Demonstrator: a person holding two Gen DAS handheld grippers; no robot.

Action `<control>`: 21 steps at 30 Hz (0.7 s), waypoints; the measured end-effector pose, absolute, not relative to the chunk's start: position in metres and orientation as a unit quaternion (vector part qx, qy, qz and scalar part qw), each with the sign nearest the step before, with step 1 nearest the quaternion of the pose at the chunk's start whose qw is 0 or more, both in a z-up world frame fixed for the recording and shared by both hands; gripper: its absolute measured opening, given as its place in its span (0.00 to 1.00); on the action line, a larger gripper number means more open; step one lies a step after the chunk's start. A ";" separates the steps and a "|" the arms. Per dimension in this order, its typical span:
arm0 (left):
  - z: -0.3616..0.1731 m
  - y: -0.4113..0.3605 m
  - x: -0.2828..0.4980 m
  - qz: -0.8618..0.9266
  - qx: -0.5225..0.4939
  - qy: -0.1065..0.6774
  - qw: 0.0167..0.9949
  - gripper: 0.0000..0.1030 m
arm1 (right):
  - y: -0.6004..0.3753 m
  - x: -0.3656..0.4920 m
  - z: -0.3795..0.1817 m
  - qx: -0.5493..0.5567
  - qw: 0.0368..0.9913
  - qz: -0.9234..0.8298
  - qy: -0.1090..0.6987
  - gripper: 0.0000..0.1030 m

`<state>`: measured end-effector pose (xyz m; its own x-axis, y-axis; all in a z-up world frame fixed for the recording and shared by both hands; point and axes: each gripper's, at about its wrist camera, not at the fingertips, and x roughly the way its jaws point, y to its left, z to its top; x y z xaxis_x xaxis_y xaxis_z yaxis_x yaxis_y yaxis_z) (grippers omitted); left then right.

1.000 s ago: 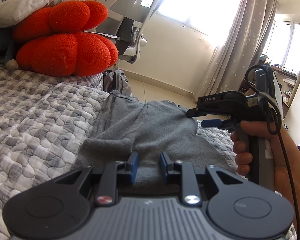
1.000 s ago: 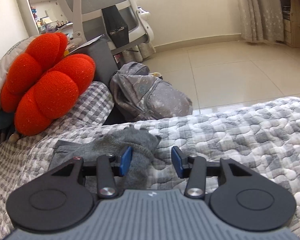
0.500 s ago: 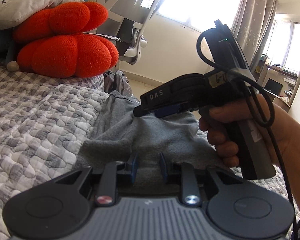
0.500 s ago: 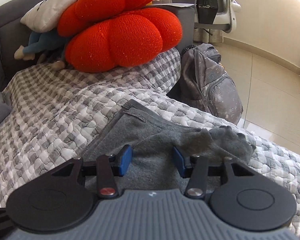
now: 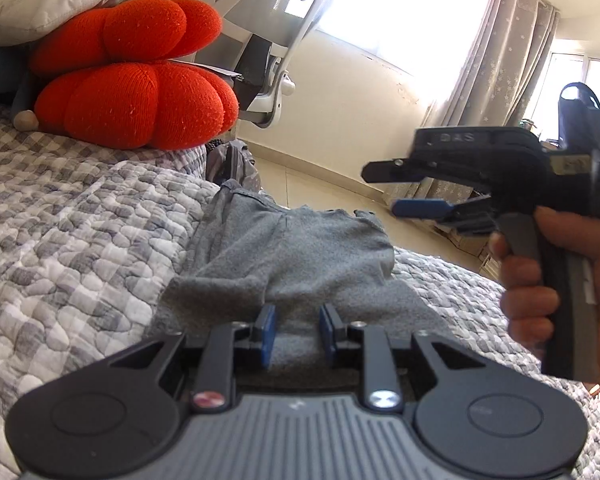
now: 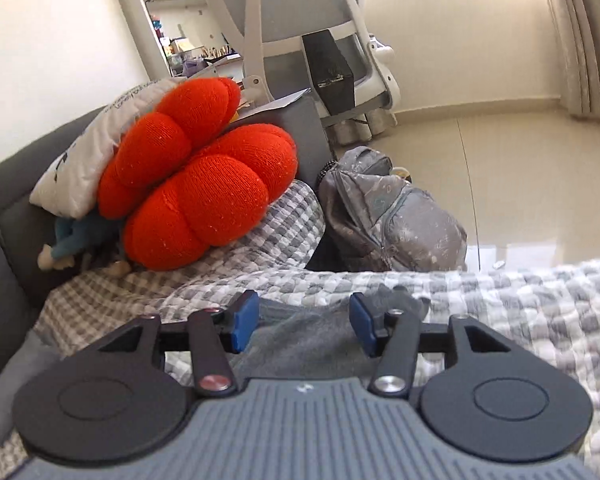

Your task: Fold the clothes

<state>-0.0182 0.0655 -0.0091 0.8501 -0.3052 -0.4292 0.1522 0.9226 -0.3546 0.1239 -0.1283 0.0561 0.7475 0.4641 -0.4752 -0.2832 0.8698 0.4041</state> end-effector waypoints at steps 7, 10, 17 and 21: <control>-0.009 0.065 -0.018 -0.119 -0.154 0.246 0.949 0.24 | -0.182 0.044 0.012 0.307 0.853 0.217 0.363 0.57; -0.009 0.065 -0.018 -0.119 -0.156 0.246 0.949 0.24 | -0.179 0.030 0.007 0.329 0.837 0.234 0.370 0.56; -0.009 0.068 -0.017 -0.120 -0.165 0.249 0.947 0.24 | -0.153 0.021 0.005 0.340 0.844 0.209 0.359 0.59; -0.010 0.070 -0.015 -0.122 -0.173 0.250 0.945 0.24 | -0.145 0.018 0.001 0.330 0.859 0.188 0.343 0.56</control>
<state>-0.0152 0.0700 -0.0100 0.8454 -0.3166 -0.4302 0.1440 0.9107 -0.3872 0.0180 -0.1450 0.0014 0.6932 0.5503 -0.4655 -0.0966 0.7109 0.6966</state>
